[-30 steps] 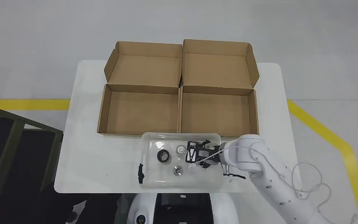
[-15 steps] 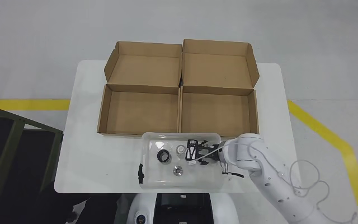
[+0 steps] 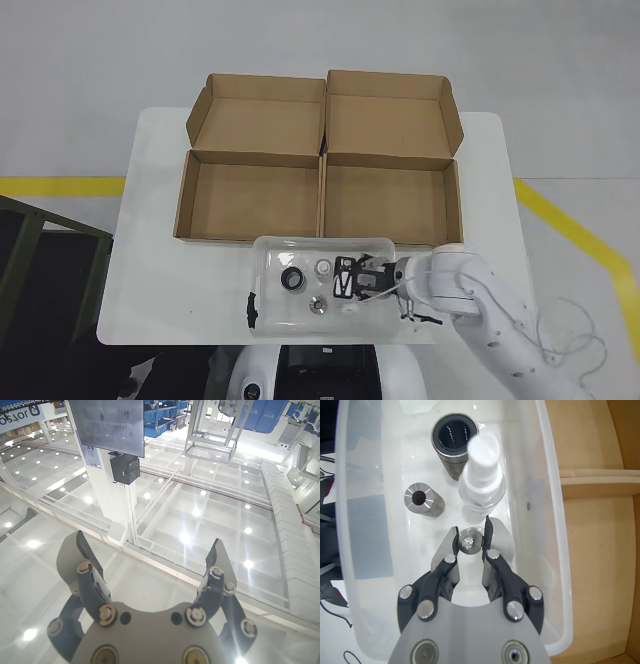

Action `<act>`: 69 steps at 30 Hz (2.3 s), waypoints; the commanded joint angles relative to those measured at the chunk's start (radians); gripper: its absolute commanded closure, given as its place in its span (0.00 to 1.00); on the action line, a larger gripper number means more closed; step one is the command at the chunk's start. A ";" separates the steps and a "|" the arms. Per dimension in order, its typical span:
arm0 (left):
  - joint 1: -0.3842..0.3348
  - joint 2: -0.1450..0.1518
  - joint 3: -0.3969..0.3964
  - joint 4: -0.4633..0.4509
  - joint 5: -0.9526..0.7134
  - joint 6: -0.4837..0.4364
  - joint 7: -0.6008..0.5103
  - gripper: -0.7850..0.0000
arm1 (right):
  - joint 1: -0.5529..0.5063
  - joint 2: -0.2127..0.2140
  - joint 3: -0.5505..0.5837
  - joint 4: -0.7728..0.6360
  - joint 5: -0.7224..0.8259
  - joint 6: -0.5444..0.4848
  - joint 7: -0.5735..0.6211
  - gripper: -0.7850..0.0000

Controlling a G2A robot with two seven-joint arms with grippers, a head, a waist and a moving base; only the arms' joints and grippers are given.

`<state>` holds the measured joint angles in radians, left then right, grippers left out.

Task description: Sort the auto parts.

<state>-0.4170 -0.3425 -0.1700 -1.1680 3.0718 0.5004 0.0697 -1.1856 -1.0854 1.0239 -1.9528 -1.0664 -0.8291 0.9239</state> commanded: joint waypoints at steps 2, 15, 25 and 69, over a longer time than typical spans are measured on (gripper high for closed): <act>0.000 0.000 0.000 0.000 0.000 0.000 0.000 0.00 | -0.018 0.009 0.017 -0.066 0.031 0.007 0.034 1.00; 0.000 0.000 0.000 0.000 0.000 0.000 0.000 0.00 | -0.085 0.029 0.104 -0.296 0.011 0.111 -0.066 1.00; 0.000 0.000 0.000 0.000 0.000 0.000 0.000 0.00 | -0.106 0.025 0.141 -0.277 -0.103 0.146 -0.456 1.00; 0.000 0.000 0.000 0.000 0.000 0.000 0.000 0.00 | 0.037 -0.019 0.091 -0.112 -0.283 0.222 -0.922 1.00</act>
<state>-0.4170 -0.3425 -0.1700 -1.1680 3.0718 0.5004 0.0697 -1.1518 -1.1046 1.1162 -2.0647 -1.3506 -0.6069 -0.0518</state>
